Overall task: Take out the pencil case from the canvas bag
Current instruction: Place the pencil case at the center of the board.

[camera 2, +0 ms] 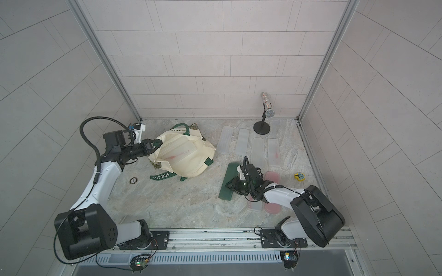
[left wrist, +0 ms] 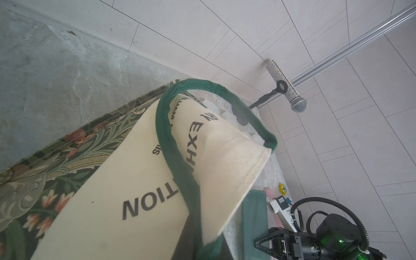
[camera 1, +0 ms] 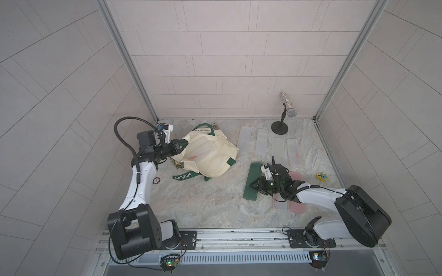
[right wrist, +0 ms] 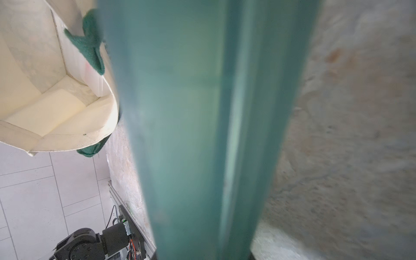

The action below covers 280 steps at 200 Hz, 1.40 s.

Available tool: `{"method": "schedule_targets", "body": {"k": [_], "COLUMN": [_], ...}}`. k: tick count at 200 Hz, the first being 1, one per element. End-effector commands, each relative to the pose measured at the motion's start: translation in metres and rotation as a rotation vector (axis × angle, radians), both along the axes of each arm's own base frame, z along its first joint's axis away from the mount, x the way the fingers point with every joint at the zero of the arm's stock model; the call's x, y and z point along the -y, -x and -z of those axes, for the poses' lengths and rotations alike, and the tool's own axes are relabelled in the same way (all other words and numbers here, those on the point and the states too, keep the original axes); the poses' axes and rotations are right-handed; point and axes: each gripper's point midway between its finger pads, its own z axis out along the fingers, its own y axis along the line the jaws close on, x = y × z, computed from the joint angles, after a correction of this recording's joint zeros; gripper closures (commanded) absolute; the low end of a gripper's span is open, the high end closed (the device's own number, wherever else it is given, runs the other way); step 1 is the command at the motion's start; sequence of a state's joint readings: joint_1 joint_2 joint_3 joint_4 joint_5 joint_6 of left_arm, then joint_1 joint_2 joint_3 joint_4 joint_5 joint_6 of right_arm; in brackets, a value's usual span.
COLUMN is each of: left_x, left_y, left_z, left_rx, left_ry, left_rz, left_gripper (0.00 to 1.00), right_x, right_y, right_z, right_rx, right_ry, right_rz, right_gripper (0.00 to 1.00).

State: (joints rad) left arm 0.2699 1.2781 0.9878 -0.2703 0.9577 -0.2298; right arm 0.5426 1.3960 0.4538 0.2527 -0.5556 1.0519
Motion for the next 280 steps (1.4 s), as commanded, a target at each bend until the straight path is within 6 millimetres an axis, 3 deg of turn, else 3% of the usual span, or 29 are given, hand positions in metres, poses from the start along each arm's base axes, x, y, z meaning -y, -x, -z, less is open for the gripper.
{"method": "schedule_targets", "body": {"k": [1, 55, 99, 124, 130, 133, 165, 212, 280], "left_x": [-0.002, -0.003, -0.004, -0.004, -0.004, -0.004, -0.005, -0.005, -0.008], "left_y": [0.001, 0.001, 0.0, -0.001, -0.001, -0.001, -0.001, -0.002, -0.002], "left_z": [-0.013, -0.013, -0.01, -0.009, -0.009, -0.008, -0.008, -0.009, -0.008], "left_rx": [0.062, 0.057, 0.05, 0.044, 0.044, 0.043, 0.036, 0.035, 0.035], "left_ry": [-0.009, 0.003, 0.005, 0.011, 0.011, 0.011, 0.019, 0.028, 0.026], "left_rz": [0.002, 0.004, 0.002, 0.005, 0.005, 0.005, 0.002, -0.005, -0.013], "left_gripper": [1.0, 1.0, 1.0, 1.0, 1.0, 1.0, 1.0, 1.0, 1.0], "right_x": [0.009, 0.029, 0.053, 0.063, 0.063, 0.063, 0.054, 0.043, 0.016], "right_y": [0.0, 0.004, -0.002, -0.005, -0.006, -0.007, -0.018, -0.023, -0.026], "right_z": [0.026, 0.047, 0.03, 0.023, 0.02, 0.018, -0.008, -0.019, -0.008], "right_rx": [-0.055, -0.104, -0.053, -0.028, -0.016, -0.008, 0.09, 0.156, 0.176], "right_ry": [0.065, 0.187, 0.371, 0.409, 0.415, 0.423, 0.513, 0.62, 0.734], "right_rz": [0.02, 0.048, 0.046, 0.1, 0.103, 0.106, 0.097, 0.066, 0.013], "right_gripper": [0.71, 0.55, 0.33, 0.19, 0.03, 0.01, 0.0, 0.01, 0.0]}}
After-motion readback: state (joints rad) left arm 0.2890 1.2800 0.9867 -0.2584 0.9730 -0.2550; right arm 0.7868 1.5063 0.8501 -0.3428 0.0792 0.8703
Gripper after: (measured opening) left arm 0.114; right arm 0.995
